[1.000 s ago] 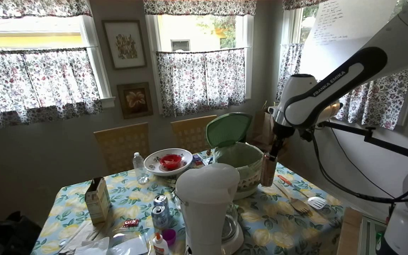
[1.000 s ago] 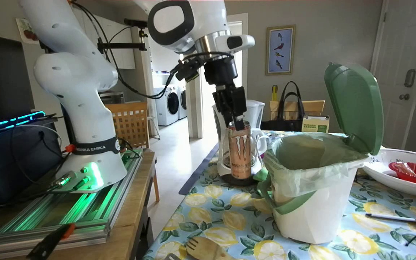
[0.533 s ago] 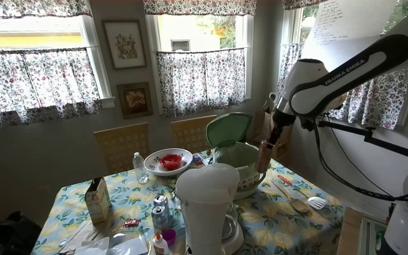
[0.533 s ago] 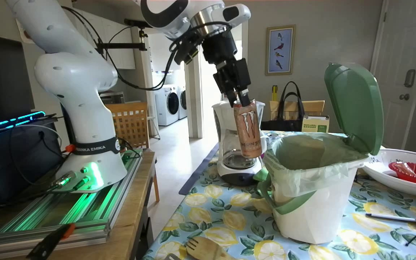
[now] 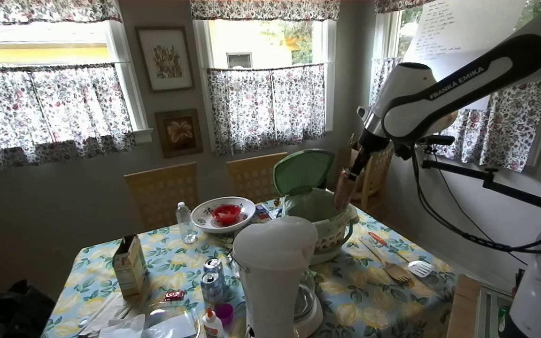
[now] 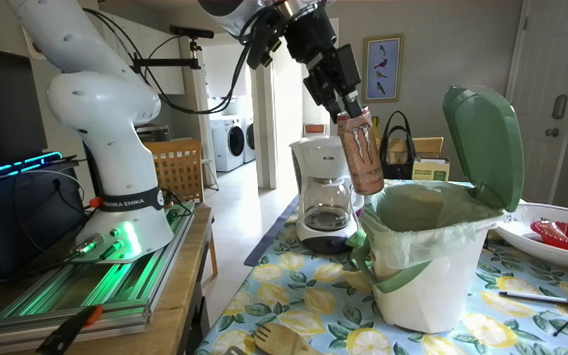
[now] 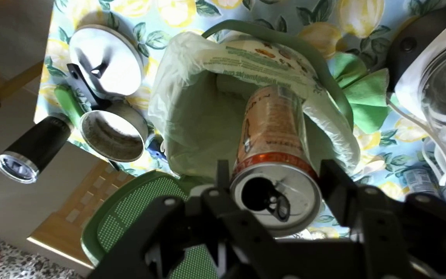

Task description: Open the white and green bin then place the two empty cans from the table inside the bin.

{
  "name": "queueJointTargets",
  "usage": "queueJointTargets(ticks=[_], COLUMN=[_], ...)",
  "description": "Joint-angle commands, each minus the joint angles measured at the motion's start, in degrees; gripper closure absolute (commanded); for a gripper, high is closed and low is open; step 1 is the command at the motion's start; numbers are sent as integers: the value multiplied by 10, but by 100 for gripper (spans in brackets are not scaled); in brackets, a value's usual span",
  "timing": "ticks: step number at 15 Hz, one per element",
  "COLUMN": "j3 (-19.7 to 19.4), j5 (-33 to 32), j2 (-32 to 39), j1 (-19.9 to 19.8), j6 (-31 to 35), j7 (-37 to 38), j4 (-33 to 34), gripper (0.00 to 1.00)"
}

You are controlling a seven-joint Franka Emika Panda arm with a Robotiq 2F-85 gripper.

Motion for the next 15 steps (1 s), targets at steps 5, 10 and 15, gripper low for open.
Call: queueJointTargets(ticks=[5, 10, 15], j3=[-16, -24, -23], j5=[-11, 1, 7], j2=[95, 159, 203], j1=[5, 14, 18], j6=[77, 108, 121], j7=[23, 14, 8], j4=[57, 84, 105], gripper=[65, 65, 65])
